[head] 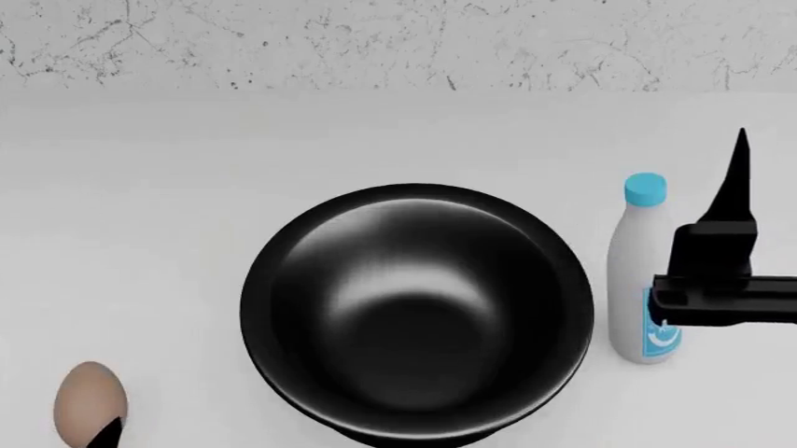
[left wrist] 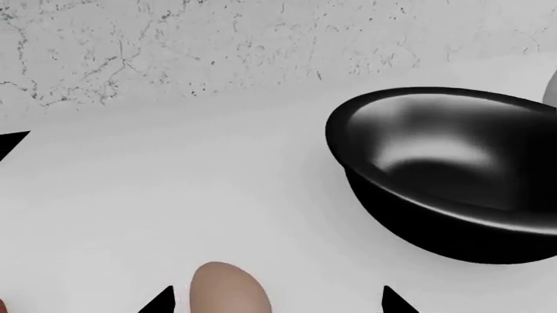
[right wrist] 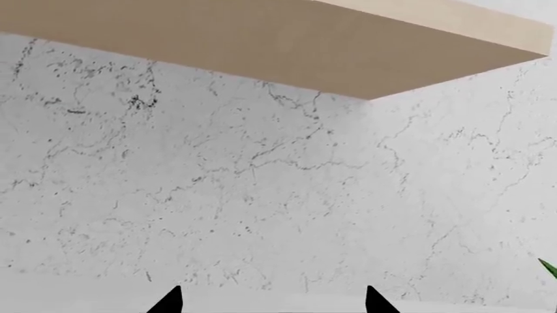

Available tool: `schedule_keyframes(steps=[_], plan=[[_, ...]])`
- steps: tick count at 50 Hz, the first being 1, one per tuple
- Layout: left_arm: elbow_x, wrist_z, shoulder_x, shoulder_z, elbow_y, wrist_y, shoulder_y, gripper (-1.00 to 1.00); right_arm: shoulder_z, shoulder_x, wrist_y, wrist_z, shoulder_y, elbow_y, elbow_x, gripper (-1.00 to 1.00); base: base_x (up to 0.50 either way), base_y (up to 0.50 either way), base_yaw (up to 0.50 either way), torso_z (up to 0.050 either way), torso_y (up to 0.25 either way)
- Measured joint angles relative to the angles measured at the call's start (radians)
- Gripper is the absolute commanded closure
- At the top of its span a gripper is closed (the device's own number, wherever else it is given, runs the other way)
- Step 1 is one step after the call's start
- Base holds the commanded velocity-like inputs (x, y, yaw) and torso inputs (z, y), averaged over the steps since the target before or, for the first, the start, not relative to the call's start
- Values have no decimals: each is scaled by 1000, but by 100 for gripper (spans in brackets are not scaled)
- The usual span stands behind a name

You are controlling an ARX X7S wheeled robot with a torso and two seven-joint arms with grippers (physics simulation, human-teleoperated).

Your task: Place the eggs and milk next to the bowl.

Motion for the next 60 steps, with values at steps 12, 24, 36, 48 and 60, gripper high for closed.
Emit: schedule_keyframes(steps=[12, 24, 36, 48, 60], plan=[[121, 40, 0, 65, -23, 48, 35, -100, -12, 1, -13, -2, -5, 8, -7, -100, 0, 0, 0, 0, 0], [223, 72, 7, 129, -76, 101, 50, -100, -16, 4, -15, 2, -9, 7, -5, -100, 0, 0, 0, 0, 0], [290, 93, 17, 175, -140, 145, 48, -100, -23, 9, -11, 10, -5, 6, 1, -100, 0, 0, 0, 0, 0], [342, 113, 26, 224, -206, 178, 32, -100, -20, 13, -15, 13, -11, 5, 3, -100, 0, 0, 0, 0, 0], [380, 125, 33, 265, -263, 202, 16, -100, -18, 19, -15, 18, -10, 6, 10, -100, 0, 0, 0, 0, 0]])
